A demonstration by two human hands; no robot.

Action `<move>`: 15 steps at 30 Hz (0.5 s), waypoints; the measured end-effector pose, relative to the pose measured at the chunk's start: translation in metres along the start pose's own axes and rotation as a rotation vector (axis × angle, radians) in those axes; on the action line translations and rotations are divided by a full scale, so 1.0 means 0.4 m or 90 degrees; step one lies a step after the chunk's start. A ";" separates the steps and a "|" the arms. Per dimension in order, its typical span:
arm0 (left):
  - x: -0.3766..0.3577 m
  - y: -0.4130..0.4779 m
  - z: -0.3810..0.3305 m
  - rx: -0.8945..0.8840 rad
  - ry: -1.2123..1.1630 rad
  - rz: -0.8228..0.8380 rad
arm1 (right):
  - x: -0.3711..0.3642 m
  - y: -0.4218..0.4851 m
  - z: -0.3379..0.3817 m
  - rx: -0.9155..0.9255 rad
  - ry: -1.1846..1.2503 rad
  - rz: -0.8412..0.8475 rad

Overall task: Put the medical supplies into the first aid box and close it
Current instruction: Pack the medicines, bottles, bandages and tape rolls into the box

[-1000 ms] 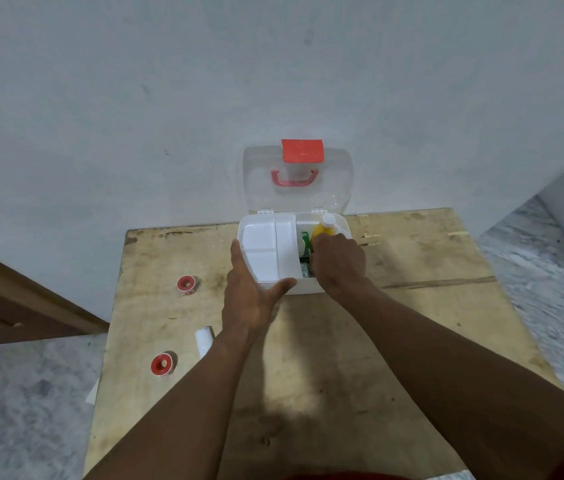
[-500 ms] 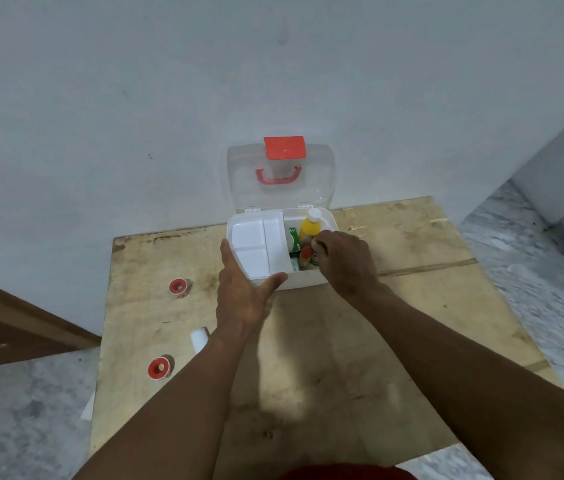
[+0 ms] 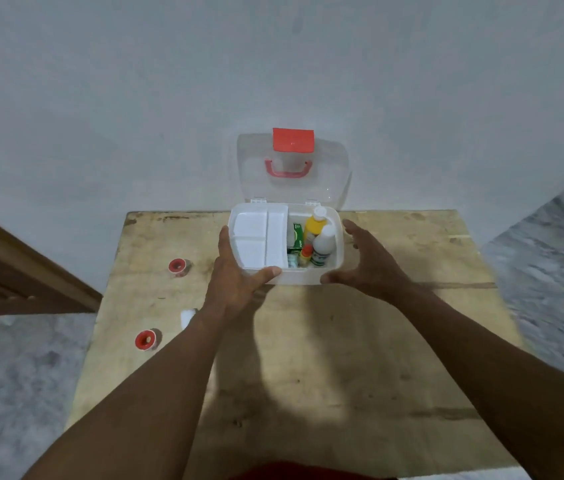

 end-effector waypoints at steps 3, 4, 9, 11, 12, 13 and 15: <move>-0.003 0.000 -0.001 0.017 -0.014 0.004 | -0.022 0.045 -0.009 0.044 0.025 0.046; -0.003 0.000 -0.001 0.024 -0.014 0.010 | -0.034 0.058 -0.017 0.060 0.041 0.058; -0.008 -0.002 0.007 0.043 0.004 0.009 | -0.063 0.097 -0.032 0.141 0.076 0.054; -0.008 -0.002 0.006 0.042 0.016 0.007 | -0.077 0.101 -0.051 0.138 0.080 0.046; -0.007 -0.001 0.002 0.039 0.020 0.008 | -0.081 0.104 -0.060 0.133 0.083 0.039; -0.007 0.002 0.001 0.039 0.023 0.011 | -0.083 0.105 -0.065 0.130 0.086 0.034; -0.008 0.003 0.002 0.044 0.033 0.011 | -0.088 0.109 -0.071 0.134 0.094 0.031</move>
Point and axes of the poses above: each hand's wrist, its own y-axis towards the middle knuckle, its own x-axis out of the back of the hand, z = x × y, the point moved 10 cm from there along y, towards the middle knuckle, and after that the axes turned 2 degrees about z, right-handed, at the moved point
